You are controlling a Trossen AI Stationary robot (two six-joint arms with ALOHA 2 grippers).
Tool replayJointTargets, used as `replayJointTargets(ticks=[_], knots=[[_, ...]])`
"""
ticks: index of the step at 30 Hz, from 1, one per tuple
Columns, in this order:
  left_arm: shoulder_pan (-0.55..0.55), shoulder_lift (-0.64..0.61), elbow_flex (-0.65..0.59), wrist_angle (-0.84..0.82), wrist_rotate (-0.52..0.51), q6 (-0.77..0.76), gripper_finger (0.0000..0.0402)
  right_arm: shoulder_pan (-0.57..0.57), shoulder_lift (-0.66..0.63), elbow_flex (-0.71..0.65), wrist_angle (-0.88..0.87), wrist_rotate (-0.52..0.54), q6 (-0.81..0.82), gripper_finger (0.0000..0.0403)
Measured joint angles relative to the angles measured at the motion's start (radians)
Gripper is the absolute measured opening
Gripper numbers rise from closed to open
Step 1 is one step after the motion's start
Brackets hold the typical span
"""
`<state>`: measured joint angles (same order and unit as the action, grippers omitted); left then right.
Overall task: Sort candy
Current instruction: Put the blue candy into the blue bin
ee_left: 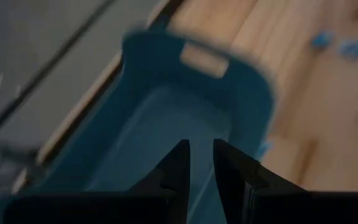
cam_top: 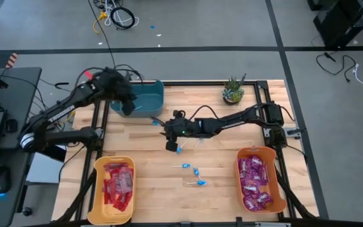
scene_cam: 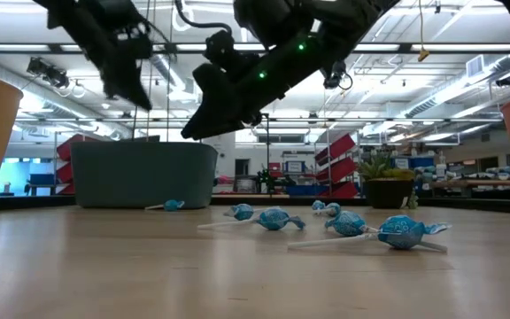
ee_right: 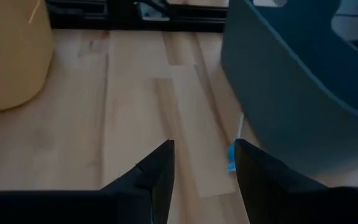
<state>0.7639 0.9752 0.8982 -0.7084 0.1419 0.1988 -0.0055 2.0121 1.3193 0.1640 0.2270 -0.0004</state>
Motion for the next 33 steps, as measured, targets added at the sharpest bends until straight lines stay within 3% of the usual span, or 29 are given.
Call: replayJointTargets(ticks=[7, 11, 18, 33], knots=[[0.000, -0.128, 0.001, 0.183, 0.162, -0.006, 0.0074, -0.044, 0.007, -0.001, 0.102, -0.046, -0.014, 0.0154], [0.000, -0.187, 0.001, 0.246, 0.162, -0.048, 0.0074, -0.045, 0.065, 0.001, 0.239, -0.048, -0.037, 0.0154], [0.000, -0.265, 0.001, 0.247, 0.161, -0.062, 0.0074, -0.070, 0.131, 0.001, 0.324, 0.004, -0.037, 0.0154], [0.000, -0.290, 0.001, 0.238, 0.162, -0.045, 0.0074, -0.074, 0.195, 0.004, 0.409, -0.094, -0.062, 0.0154]])
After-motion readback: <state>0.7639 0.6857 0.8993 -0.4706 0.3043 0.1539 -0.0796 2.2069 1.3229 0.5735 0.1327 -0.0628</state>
